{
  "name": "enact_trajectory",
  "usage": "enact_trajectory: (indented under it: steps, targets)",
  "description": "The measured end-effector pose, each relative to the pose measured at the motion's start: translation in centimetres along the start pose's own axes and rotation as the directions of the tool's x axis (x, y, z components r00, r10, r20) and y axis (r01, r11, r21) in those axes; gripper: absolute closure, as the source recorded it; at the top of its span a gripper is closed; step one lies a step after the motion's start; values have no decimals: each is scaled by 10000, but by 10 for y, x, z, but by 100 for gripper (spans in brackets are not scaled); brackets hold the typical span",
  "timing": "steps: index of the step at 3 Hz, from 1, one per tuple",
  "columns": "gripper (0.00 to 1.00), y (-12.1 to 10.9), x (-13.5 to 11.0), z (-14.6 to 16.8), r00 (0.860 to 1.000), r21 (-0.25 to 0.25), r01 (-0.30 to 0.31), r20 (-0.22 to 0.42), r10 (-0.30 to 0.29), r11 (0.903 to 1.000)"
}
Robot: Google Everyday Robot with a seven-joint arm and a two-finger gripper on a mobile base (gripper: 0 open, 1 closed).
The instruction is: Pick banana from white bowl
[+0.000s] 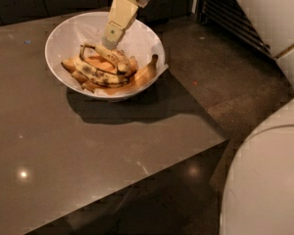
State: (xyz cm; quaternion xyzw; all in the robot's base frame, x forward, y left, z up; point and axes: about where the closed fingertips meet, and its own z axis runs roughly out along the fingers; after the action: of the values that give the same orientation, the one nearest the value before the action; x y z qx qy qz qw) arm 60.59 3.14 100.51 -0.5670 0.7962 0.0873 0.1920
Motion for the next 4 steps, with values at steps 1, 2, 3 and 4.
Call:
enact_trajectory:
  steps: [1,2,3,4]
  targets:
    - [0,4,-8,15,9999,-233,-14,-151,11,9997]
    - [15,7,-15,26,9993,-345,26,-372,-39,9994]
    - [27,8,-20,37,9986,-522,23,-527,-51,9986]
    - [36,7,-20,43,9982,-645,-52,-600,13,9979]
